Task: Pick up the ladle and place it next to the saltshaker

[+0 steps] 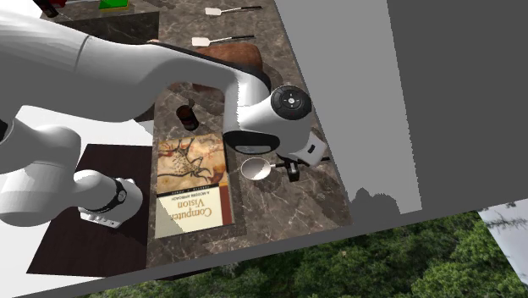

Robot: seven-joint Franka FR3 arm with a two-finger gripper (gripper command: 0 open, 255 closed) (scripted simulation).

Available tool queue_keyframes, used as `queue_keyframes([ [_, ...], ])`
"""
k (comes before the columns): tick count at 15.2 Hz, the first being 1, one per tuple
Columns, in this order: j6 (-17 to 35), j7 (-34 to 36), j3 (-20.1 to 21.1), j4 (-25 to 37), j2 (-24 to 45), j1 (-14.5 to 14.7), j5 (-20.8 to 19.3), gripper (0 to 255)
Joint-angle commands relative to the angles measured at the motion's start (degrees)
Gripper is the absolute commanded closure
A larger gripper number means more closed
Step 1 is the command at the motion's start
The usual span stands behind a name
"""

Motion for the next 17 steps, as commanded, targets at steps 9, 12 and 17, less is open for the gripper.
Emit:
queue_keyframes([
  [9,4.2,-0.4,0.3,-0.5,3.6,0.2,0.5,0],
  [12,4.2,-0.4,0.3,-0.5,3.6,0.2,0.5,0],
  [17,4.2,-0.4,0.3,-0.6,3.6,0.2,0.5,255],
])
